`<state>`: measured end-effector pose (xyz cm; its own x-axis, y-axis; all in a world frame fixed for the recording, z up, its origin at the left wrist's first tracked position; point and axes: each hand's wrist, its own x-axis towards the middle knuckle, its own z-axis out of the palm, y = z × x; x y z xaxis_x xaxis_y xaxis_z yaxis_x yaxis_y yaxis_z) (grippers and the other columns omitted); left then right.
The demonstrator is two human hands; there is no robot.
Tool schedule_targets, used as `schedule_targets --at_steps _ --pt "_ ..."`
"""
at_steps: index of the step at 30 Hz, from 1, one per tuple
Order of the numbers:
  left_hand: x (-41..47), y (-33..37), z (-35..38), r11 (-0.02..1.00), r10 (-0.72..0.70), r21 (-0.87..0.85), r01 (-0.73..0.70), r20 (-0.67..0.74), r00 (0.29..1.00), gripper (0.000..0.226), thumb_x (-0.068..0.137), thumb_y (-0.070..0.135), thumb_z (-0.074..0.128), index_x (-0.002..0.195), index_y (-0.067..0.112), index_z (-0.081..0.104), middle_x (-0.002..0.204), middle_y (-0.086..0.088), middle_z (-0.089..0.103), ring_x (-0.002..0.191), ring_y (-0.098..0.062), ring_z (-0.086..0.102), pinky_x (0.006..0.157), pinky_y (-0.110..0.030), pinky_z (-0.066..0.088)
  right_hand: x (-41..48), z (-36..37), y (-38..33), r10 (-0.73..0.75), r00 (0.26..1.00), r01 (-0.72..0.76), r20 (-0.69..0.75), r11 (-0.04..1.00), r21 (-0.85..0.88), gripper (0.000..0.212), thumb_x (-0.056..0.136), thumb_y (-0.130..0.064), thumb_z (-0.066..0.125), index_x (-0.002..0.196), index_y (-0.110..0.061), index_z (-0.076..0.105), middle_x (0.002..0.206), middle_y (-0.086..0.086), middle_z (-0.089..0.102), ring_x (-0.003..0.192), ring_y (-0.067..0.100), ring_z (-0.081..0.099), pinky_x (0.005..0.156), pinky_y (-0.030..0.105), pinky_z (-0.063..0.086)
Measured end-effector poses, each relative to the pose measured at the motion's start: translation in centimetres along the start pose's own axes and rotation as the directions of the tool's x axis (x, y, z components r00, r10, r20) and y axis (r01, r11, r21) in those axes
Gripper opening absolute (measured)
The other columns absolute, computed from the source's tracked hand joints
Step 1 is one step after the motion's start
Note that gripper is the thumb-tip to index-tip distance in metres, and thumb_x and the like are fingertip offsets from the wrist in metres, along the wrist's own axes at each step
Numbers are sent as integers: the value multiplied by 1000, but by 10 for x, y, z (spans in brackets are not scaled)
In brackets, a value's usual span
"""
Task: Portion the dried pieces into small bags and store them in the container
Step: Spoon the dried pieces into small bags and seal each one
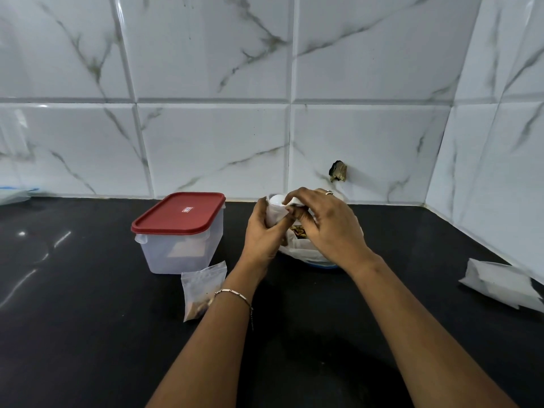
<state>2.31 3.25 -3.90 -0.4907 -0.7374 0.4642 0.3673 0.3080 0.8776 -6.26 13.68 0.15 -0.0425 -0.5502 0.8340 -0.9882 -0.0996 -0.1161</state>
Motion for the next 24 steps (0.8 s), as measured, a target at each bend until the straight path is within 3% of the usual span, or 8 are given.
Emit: schedule_targets --at_steps 4,9,14,18,20,24 --pt "0 2 1 999 -8 -31 9 26 1000 33 87 16 70 116 17 57 104 2 69 93 -6 68 79 -23 55 1 1 1 14 1000 -14 -27 1000 10 18 97 -31 53 109 -19 59 88 -6 62 79 12 57 66 30 50" --pt "1 0 2 998 -37 -46 39 45 998 38 87 16 71 121 14 56 112 -9 68 103 -20 68 85 -31 56 2 2 -2 75 996 -72 -47 995 71 27 99 -38 43 114 -18 52 94 -1 61 81 13 58 65 29 48" --pt "2 0 2 997 -48 -66 51 34 998 36 86 13 71 119 12 56 112 -13 68 102 -25 68 82 -32 57 3 0 0 88 994 -83 -71 994 75 24 99 -37 46 112 -19 54 90 -2 64 73 8 56 61 28 47" --pt "4 -2 0 990 -101 -100 103 19 995 38 84 10 73 119 9 57 113 -16 68 106 -32 66 84 -38 55 4 0 2 224 971 -211 -81 967 145 18 95 -40 54 104 -25 57 87 -8 66 65 3 54 55 21 40" --pt "6 -2 0 979 -151 -131 153 24 988 43 82 9 75 121 8 57 114 -15 69 107 -32 66 90 -42 54 4 2 3 359 929 -320 -96 904 282 13 93 -38 59 97 -26 60 86 -9 67 71 5 62 58 25 47" --pt "8 0 -3 952 -235 -187 242 60 970 58 68 23 82 121 11 61 116 -12 70 109 -30 65 100 -51 48 12 -5 4 662 741 -430 -114 598 677 5 92 -24 64 87 -24 63 84 -3 68 70 0 62 65 18 48"
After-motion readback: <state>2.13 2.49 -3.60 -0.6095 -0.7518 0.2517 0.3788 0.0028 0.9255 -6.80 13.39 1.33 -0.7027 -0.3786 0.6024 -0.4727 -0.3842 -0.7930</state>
